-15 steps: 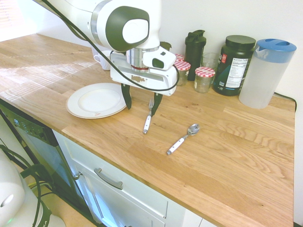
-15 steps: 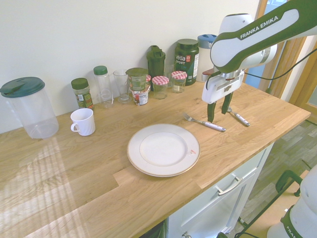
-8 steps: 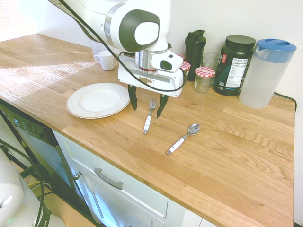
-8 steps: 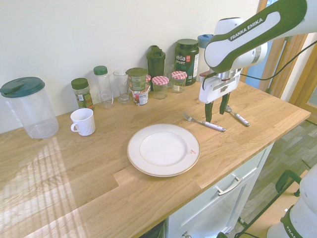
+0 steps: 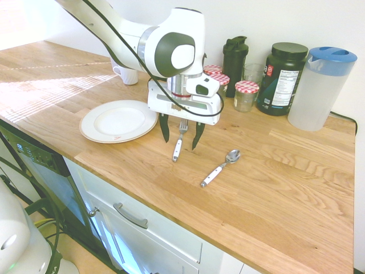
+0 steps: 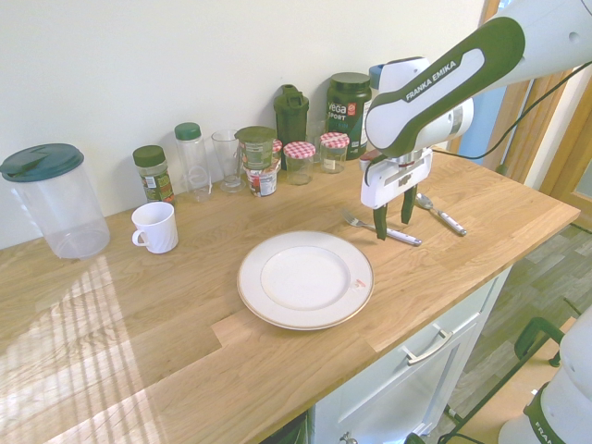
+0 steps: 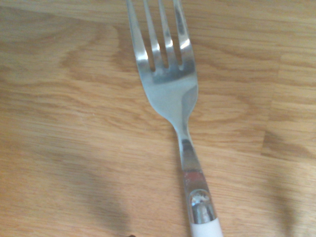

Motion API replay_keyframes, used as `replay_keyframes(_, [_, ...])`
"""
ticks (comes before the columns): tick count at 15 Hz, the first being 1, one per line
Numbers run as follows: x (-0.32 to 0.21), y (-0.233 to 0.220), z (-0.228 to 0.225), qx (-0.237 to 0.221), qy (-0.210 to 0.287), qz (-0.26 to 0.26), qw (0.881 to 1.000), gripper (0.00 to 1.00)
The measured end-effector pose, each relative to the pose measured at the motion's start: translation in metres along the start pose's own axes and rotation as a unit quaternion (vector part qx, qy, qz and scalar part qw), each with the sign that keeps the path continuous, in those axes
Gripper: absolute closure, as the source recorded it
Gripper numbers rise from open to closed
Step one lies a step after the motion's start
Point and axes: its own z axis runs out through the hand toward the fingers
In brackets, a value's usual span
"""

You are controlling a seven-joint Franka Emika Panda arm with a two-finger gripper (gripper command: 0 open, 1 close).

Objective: Put the fork into the plate

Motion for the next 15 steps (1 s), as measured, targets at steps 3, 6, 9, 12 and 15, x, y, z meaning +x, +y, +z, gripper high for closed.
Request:
replay_keyframes(3, [-0.0012, -0.0005, 0.0031, -0.001, 0.009, -0.006, 1.0, 1.0])
replay_keyframes(6, [-0.0037, 0.0006, 0.008, -0.002, 0.01, -0.008, 1.0, 1.0])
replay_keyframes(9, [-0.0031, 0.0015, 0.008, -0.001, 0.011, -0.008, 1.0, 1.0])
replay_keyframes(12, [-0.0017, 0.0045, 0.0079, 0.0, 0.01, -0.005, 1.0, 1.0])
replay_keyframes(15, [-0.0018, 0.0045, 0.008, 0.0, 0.009, -0.004, 1.0, 1.0])
